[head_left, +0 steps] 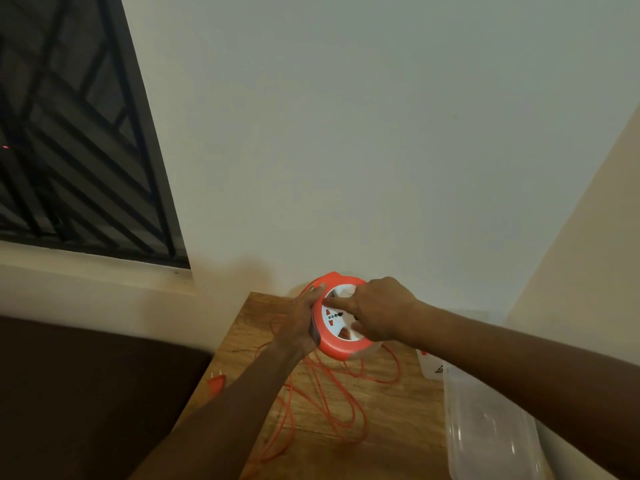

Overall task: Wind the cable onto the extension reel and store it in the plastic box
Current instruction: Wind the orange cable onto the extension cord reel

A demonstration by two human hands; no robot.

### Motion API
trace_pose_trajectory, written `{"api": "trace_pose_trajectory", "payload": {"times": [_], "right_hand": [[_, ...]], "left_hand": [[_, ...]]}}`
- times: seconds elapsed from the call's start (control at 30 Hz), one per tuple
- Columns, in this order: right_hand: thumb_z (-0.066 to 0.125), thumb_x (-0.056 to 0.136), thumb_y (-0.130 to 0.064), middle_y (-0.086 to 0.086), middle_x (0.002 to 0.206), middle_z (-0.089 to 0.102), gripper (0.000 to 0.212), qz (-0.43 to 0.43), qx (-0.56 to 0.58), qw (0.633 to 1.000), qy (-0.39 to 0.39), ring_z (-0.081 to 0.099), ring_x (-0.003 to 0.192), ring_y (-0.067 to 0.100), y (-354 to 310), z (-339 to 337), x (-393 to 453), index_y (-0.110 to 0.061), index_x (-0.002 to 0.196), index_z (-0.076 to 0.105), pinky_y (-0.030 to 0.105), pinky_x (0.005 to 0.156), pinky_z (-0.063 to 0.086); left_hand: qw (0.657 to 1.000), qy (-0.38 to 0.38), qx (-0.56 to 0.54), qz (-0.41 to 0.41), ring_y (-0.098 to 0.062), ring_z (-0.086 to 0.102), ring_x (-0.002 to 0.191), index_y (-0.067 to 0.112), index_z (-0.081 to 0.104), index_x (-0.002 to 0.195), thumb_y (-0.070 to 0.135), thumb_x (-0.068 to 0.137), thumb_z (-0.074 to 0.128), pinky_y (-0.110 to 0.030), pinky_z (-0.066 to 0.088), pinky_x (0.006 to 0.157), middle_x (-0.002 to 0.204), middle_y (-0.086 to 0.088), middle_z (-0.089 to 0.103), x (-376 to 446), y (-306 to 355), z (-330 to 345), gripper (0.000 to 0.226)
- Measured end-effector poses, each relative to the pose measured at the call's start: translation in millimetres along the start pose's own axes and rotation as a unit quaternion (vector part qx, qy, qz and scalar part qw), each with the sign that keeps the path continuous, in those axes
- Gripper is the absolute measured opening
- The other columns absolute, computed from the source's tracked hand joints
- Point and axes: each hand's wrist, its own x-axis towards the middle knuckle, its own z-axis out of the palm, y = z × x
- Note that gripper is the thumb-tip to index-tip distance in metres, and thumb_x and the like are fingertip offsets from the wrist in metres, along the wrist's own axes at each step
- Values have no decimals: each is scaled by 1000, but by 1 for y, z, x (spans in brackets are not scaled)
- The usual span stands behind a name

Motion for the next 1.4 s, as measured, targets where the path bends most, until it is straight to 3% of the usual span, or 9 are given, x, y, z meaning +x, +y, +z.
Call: {"api": "trace_pose_trajectory", "payload": {"times": [0.4, 0.73, 0.83, 0.97, 1.03, 1.1, 1.2, 1.23, 1.4], "right_hand": [[63, 90, -43, 7, 145, 50, 75, 116, 128, 985, 2, 55, 123, 29, -21, 14, 15, -30, 153, 23, 42, 95, 50], [63, 86, -51, -1, 135, 58, 66, 168, 200, 965, 28, 57, 119, 24, -17, 12, 10, -32, 145, 40, 38, 93, 49], [65, 81, -57, 1, 139, 55, 74, 304, 419, 855, 32, 55, 122, 25, -23, 21, 13, -24, 144, 44, 37, 97, 46], [57, 89, -46, 12, 106, 71, 63, 436, 738, 512, 63, 69, 77, 20, -46, 26, 15, -13, 142, 46, 26, 57, 53], [56, 94, -30, 11, 78, 69, 65, 408, 776, 478, 47, 57, 48, 12, -55, 26, 7, -17, 151, 28, 22, 41, 42], [60, 93, -27, 9, 80, 70, 74, 348, 747, 566, 31, 60, 51, 12, -64, 18, -6, -22, 153, 17, 22, 44, 46], [59, 92, -36, 2, 135, 58, 71, 223, 437, 869, 63, 65, 103, 20, -61, 18, -19, -36, 151, 18, 26, 72, 55], [58, 93, -35, 3, 142, 52, 69, 160, 315, 933, 59, 63, 108, 25, -55, 22, -22, -40, 150, 18, 33, 77, 55], [53, 98, -27, 16, 139, 46, 71, 44, 59, 997, -3, 63, 98, 32, -10, 20, -24, -40, 153, 10, 39, 73, 54]], "left_hand": [[999, 36, -26, 20, -36, 70, 106, 14, 64, 128, 40, 99, 56, -46, 63, 82, 120, -15, 74, 3, 3, -2, 39], [999, 33, -14, 39, -34, 70, 103, 14, 66, 127, 36, 98, 58, -44, 62, 78, 119, -15, 73, 1, 0, 6, 38], [997, 25, -4, 73, -40, 70, 110, 11, 65, 130, 32, 101, 58, -52, 60, 86, 121, -18, 73, 3, -3, 10, 38], [992, 51, 32, 107, -37, 74, 95, 12, 74, 102, 23, 100, 61, -45, 63, 76, 105, -16, 77, 1, -8, 11, 17], [993, 49, 36, 96, -41, 72, 99, 6, 73, 98, 22, 99, 63, -49, 60, 81, 109, -24, 74, 3, -9, 6, 19], [994, 56, 37, 83, -41, 71, 103, 0, 70, 104, 25, 98, 64, -55, 56, 90, 117, -29, 70, 4, -8, 1, 26], [997, 62, 26, 41, -39, 72, 107, 9, 67, 120, 34, 99, 60, -55, 58, 92, 116, -18, 75, 5, -4, -3, 34], [998, 52, 25, 27, -38, 72, 107, 12, 65, 124, 36, 100, 58, -54, 59, 91, 116, -16, 76, 5, -2, -4, 35], [1000, 22, 15, 11, -36, 75, 96, 10, 64, 128, 36, 99, 58, -48, 63, 79, 115, -17, 76, 4, 7, -1, 40]]}}
